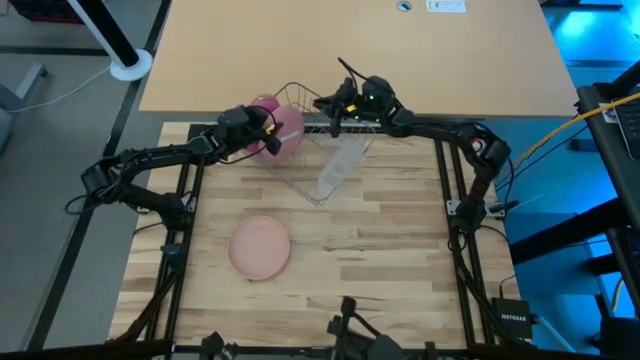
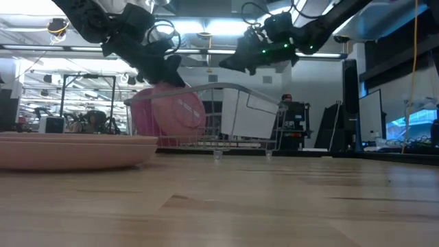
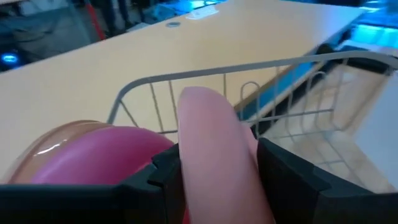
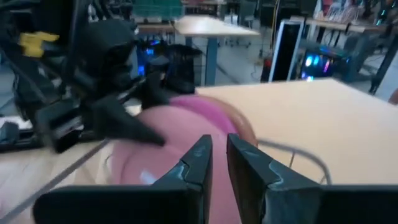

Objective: Sort dishes
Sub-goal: Put the pink plate into the dish rack

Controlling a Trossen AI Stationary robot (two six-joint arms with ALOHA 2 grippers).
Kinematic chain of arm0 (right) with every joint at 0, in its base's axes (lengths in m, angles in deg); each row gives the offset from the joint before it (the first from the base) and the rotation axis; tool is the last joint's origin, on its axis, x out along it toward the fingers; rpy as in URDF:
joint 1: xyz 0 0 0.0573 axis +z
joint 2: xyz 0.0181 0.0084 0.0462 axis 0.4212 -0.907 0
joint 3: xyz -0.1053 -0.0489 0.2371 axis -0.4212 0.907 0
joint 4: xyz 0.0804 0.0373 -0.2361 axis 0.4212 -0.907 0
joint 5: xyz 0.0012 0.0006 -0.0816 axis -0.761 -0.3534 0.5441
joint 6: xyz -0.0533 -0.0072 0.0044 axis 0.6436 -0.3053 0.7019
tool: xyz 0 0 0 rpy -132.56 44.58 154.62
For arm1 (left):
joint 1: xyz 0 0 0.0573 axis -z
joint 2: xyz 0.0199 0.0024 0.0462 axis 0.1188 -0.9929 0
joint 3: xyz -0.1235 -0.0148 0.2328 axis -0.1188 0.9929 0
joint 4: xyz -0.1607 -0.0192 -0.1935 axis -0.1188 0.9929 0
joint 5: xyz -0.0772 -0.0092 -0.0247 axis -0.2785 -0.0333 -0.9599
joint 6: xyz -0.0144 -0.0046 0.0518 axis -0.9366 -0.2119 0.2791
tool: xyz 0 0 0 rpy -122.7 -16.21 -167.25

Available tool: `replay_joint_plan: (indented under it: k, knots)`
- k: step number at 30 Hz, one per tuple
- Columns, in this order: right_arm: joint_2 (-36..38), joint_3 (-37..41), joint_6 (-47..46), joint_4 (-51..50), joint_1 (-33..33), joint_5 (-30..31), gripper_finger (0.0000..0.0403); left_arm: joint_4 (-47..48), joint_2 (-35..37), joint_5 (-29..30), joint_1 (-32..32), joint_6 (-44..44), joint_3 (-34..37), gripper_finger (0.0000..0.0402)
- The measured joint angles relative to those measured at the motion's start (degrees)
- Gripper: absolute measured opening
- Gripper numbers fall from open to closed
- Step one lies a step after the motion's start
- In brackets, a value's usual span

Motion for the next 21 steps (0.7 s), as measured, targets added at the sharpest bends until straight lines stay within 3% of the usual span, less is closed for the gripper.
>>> replay_joint_plan:
  k: [11, 21]
  knots:
    - [-6.4, 0.0, -0.2, 1.1, 1.0, -0.3, 0.0053, 2.9, 0.0, -5.1, 4.5, -2.1, 0.0, 0.0168]
    - [-6.5, 0.0, 1.3, 4.8, 4.5, 0.1, 0.0053, 3.8, 0.0, -6.5, 7.6, -0.8, 0.0, 0.0168]
